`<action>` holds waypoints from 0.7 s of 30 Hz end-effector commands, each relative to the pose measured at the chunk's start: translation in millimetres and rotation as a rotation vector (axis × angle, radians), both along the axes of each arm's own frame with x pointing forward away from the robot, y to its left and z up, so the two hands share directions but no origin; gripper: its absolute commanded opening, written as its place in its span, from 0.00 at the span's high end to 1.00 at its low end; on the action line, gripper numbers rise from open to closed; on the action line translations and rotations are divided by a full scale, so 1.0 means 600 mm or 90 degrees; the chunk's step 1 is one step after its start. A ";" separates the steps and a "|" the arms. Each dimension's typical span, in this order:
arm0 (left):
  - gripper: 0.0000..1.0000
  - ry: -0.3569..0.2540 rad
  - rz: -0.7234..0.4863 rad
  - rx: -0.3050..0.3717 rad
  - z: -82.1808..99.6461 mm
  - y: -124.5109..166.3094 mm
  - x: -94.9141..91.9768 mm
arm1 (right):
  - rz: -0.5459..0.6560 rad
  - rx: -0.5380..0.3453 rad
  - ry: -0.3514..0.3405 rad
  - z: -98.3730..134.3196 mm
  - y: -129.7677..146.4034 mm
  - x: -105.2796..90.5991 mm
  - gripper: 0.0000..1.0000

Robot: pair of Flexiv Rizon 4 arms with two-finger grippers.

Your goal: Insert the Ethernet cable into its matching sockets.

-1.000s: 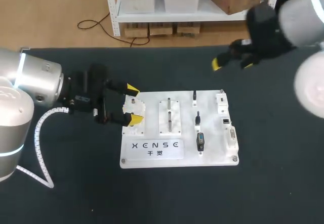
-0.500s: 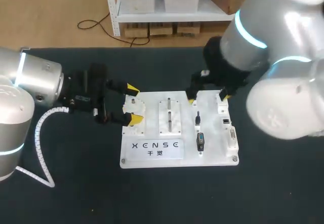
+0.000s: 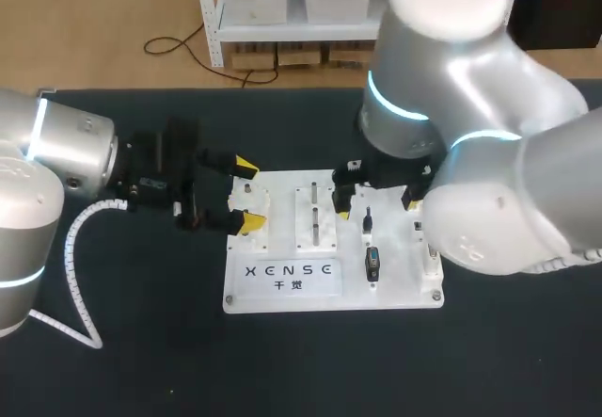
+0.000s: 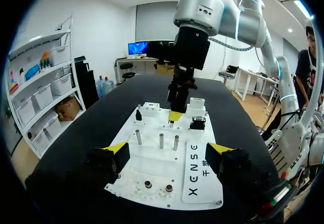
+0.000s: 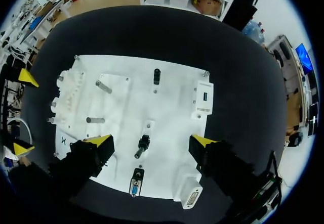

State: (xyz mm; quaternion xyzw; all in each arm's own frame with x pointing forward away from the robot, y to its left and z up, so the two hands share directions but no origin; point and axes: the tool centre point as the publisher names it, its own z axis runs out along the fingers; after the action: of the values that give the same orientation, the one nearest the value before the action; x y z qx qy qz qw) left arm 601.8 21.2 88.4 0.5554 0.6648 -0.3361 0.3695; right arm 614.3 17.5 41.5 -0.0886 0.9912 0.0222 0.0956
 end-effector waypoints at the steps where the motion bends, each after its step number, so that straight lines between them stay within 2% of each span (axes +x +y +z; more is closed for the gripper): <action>1: 0.00 -0.002 0.001 -0.003 -0.002 0.001 -0.001 | -0.006 -0.018 -0.002 -0.009 0.009 0.002 0.00; 7: 0.00 -0.002 0.001 -0.003 -0.002 0.001 -0.001 | -0.013 -0.021 0.004 -0.016 0.013 0.003 0.00; 9: 0.00 -0.002 0.001 -0.003 -0.002 0.001 -0.001 | -0.018 -0.021 0.012 -0.020 0.014 0.003 0.21; 10: 0.00 -0.002 0.001 -0.003 -0.002 0.001 -0.001 | -0.018 -0.021 0.012 -0.021 0.015 0.003 0.24; 11: 0.00 -0.002 0.001 -0.003 -0.002 0.001 -0.001 | -0.018 -0.018 0.015 -0.023 0.016 0.002 0.30; 13: 0.00 -0.002 0.001 -0.003 -0.002 0.001 -0.001 | -0.019 -0.019 0.016 -0.023 0.016 0.002 0.53; 15: 0.00 -0.002 0.001 -0.003 -0.002 0.001 -0.001 | -0.020 -0.019 0.017 -0.024 0.018 0.002 0.62; 16: 0.00 -0.002 0.001 -0.003 -0.002 0.001 -0.001 | -0.020 -0.019 0.018 -0.025 0.019 0.002 0.64; 21: 0.00 -0.002 0.001 -0.003 -0.002 0.001 -0.001 | -0.023 -0.020 0.025 -0.030 0.018 0.001 0.61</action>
State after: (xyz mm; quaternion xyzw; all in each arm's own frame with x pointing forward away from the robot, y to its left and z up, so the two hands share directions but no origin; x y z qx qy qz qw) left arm 601.8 20.9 88.6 0.5554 0.6651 -0.3359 0.3692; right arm 613.9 27.3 24.8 -0.0726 0.9944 0.0080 0.0768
